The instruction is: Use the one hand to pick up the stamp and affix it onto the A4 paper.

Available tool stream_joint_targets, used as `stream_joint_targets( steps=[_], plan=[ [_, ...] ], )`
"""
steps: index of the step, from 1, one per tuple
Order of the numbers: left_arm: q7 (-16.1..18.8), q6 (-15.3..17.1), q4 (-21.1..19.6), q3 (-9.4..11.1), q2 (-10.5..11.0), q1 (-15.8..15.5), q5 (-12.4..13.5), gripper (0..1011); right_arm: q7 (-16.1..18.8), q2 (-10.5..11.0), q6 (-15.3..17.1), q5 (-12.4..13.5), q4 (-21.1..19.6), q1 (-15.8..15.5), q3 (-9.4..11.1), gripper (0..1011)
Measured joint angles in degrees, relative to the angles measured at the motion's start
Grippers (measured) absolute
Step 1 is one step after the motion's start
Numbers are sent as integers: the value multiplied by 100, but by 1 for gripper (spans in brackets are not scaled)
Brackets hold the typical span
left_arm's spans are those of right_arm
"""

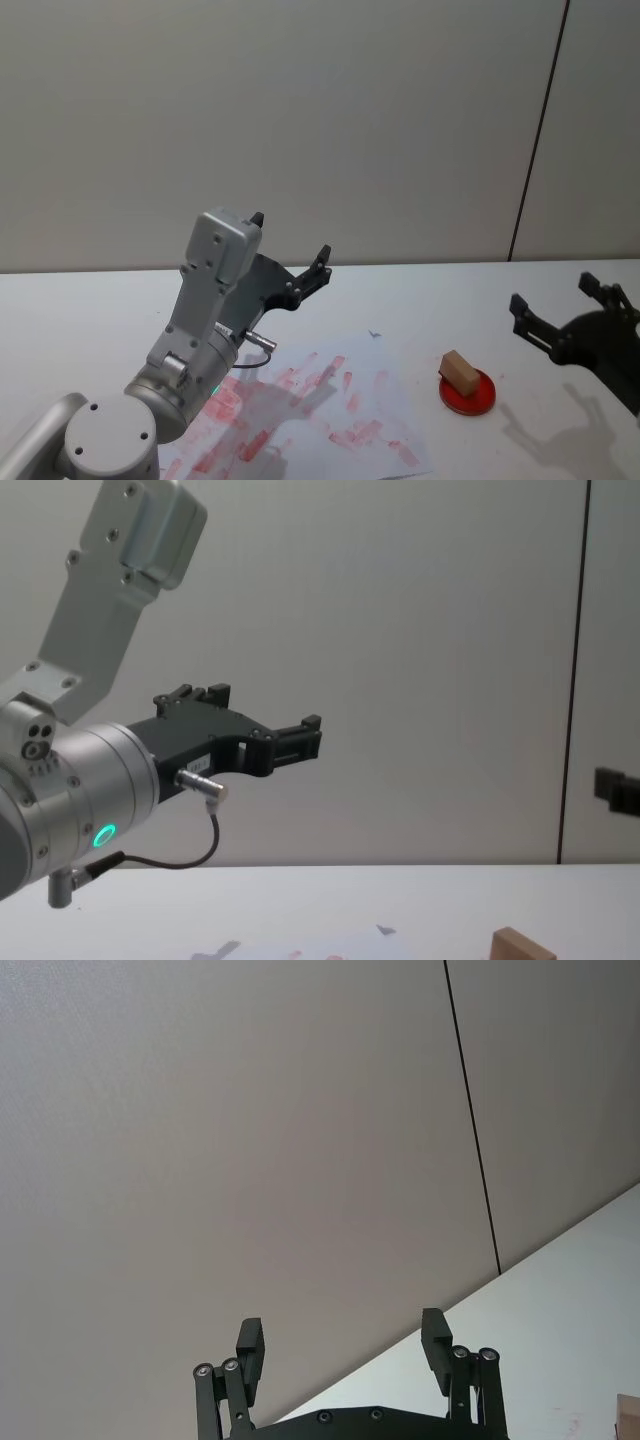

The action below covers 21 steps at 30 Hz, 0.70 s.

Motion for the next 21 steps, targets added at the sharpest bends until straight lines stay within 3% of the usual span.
stream_joint_targets(
  steps=[10, 21],
  plan=[
    [0, 0, 0, 0, 0, 0, 0, 1001, 141, 82, 414, -81, -9, -68, -12, 1001],
    [0, 0, 0, 0, 0, 0, 0, 1001, 447, -152, 904, -543, 331, 226, -229, 1001]
  ],
)
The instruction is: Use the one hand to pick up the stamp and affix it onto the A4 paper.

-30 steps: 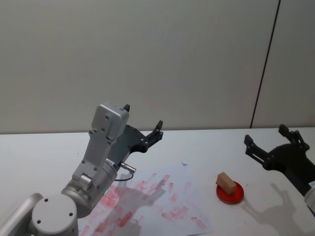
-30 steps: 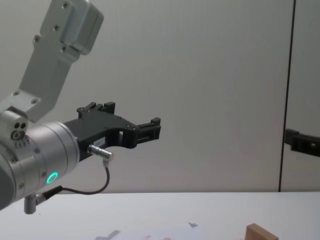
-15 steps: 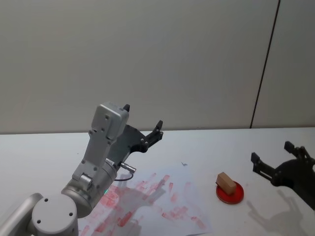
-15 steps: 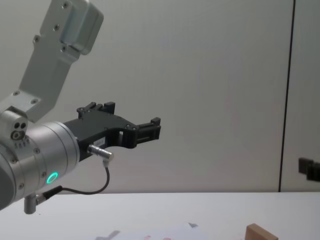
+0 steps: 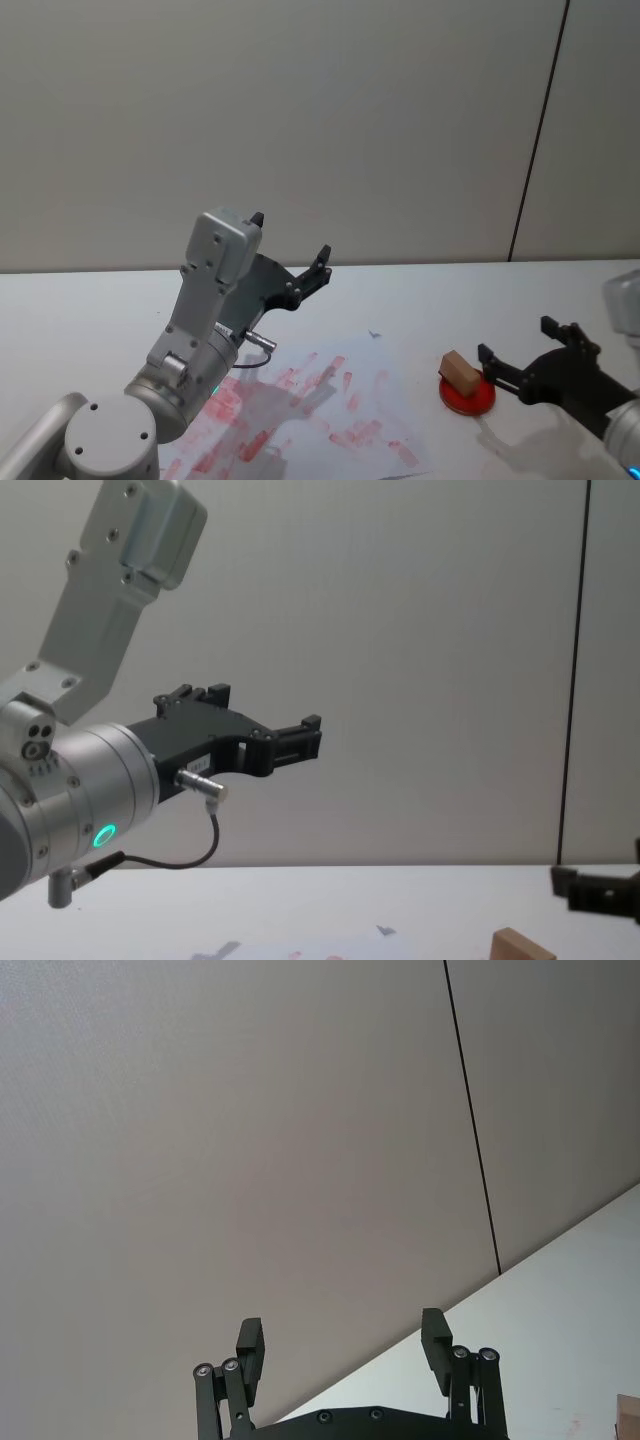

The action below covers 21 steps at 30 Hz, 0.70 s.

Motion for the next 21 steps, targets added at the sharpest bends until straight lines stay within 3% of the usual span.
stream_joint_targets(
  steps=[12, 21],
  plan=[
    [0, 0, 0, 0, 0, 0, 0, 1002, 203, -368, 245, -583, 634, 477, -234, 1001],
    [0, 0, 0, 0, 0, 0, 0, 1001, 297, -609, 319, -883, 1087, 755, -380, 1001]
  ],
)
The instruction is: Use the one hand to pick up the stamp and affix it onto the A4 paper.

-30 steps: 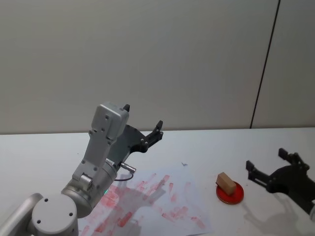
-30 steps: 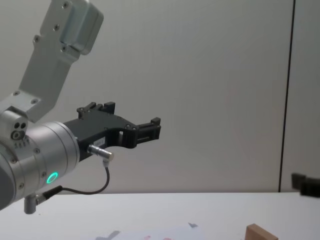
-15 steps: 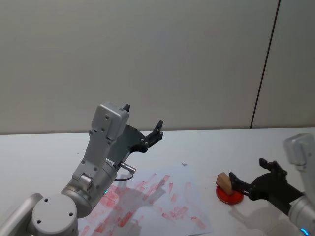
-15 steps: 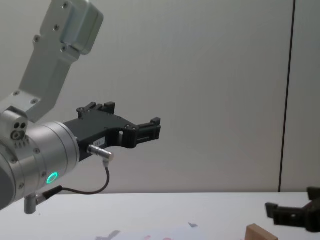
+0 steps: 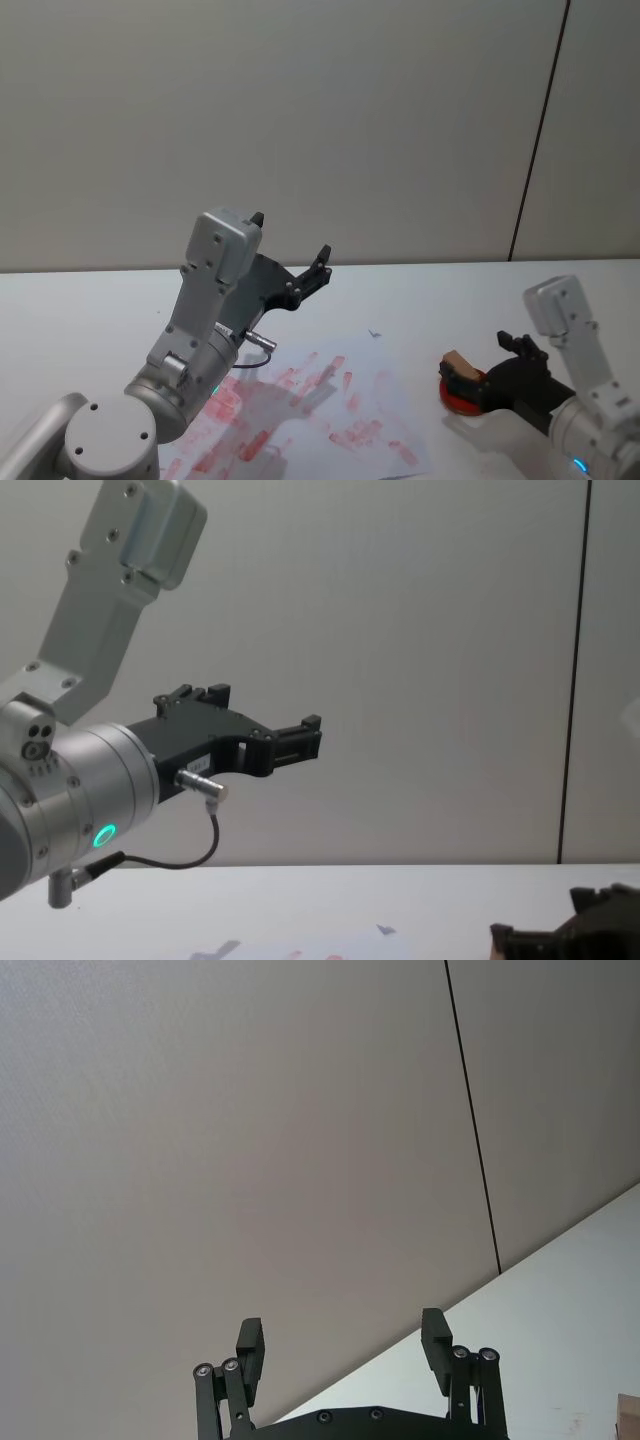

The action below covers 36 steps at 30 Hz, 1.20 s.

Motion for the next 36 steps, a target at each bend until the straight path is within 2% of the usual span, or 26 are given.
stream_joint_targets(
  steps=[19, 26, 36],
  plan=[
    [0, 0, 0, 0, 0, 0, 0, 1001, 75, -246, 11, -361, 565, 249, -176, 998],
    [0, 0, 0, 0, 0, 0, 0, 1001, 79, -279, -1, -421, 654, 280, -199, 855],
    [0, 0, 0, 0, 0, 0, 0, 1001, 81, -305, -11, -462, 723, 301, -215, 548]
  ],
)
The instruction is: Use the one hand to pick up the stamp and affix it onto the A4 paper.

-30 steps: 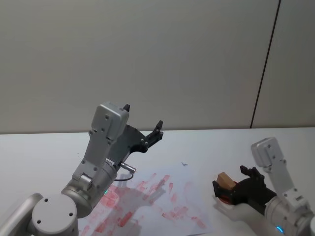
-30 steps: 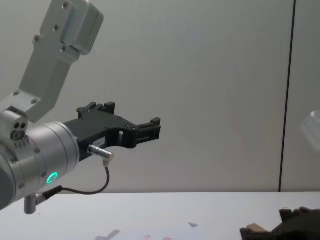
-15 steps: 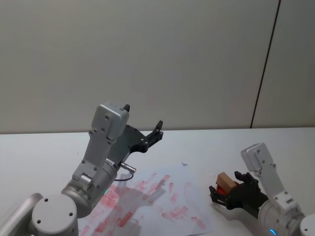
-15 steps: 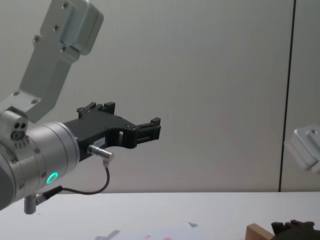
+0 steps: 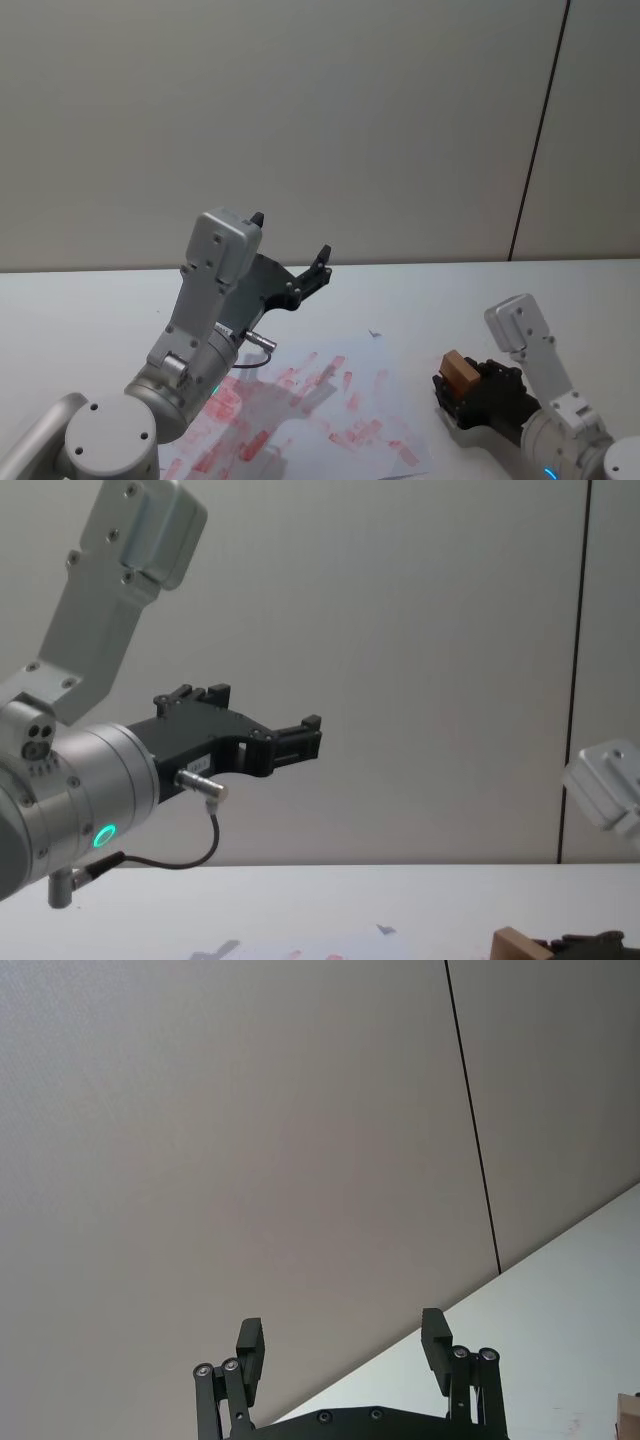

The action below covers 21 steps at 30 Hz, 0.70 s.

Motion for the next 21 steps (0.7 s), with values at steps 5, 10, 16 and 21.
stream_joint_targets(
  steps=[5, 10, 16, 21],
  plan=[
    [0, 0, 0, 0, 0, 0, 0, 1001, 0, -7, -4, -9, 18, 7, -5, 390],
    [0, 0, 0, 0, 0, 0, 0, 1001, 0, -10, -7, -18, 30, 10, -8, 225],
    [0, 0, 0, 0, 0, 0, 0, 1001, 0, -13, -25, -20, 35, 14, -9, 221],
    [0, 0, 0, 0, 0, 0, 0, 1001, 0, -22, -123, 0, 31, 26, -7, 220]
  ],
)
